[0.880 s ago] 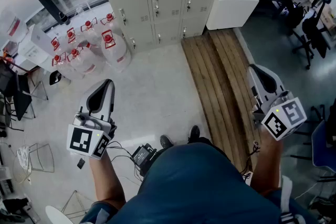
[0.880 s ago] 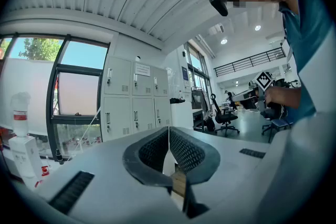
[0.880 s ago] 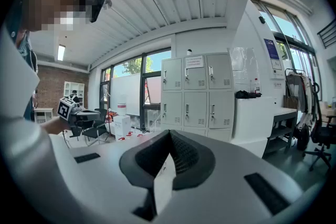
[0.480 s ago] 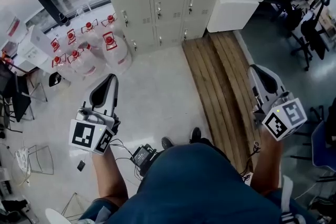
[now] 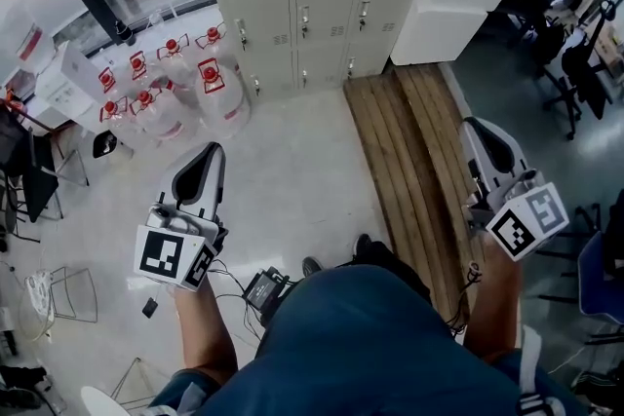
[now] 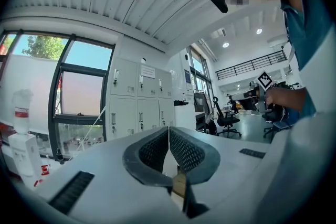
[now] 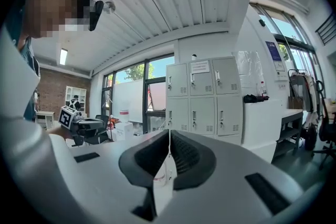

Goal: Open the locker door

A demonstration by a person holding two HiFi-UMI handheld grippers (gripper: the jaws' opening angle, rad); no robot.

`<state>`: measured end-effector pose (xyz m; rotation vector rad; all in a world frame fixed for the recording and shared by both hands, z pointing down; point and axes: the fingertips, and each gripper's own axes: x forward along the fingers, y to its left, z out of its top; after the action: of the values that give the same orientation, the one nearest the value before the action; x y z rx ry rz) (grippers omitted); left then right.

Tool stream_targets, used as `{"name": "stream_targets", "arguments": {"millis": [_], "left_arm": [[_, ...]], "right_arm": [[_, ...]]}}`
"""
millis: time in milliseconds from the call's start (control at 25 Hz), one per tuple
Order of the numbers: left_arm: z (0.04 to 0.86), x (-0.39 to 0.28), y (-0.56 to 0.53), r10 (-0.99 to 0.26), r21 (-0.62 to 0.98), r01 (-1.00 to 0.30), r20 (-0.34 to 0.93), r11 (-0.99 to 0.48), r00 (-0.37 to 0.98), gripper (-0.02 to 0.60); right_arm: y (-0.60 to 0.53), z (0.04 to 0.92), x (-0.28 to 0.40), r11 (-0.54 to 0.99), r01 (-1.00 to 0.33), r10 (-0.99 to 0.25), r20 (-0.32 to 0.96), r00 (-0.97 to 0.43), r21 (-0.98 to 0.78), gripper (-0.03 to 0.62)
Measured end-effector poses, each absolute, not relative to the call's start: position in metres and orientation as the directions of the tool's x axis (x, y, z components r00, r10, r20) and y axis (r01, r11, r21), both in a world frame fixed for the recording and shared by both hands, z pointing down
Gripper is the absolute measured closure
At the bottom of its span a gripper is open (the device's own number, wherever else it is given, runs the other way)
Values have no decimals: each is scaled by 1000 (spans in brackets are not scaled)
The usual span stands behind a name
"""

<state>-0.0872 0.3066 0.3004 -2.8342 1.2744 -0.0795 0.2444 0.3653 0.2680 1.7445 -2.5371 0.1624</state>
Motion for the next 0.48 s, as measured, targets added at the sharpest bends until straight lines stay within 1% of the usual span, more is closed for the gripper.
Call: {"name": "stream_targets", "arguments": {"millis": [280,480], "left_arm": [[301,-78,296,-755,-62,-753,42,-655,654,560],[319,-60,271,-786,-75,-783,107,-617,609,560]], "right_arm": [[334,271,250,401,-913,-907,110,-407,-75,557],[285,285,274,445,-891,-885,109,-453,-95,557]]}}
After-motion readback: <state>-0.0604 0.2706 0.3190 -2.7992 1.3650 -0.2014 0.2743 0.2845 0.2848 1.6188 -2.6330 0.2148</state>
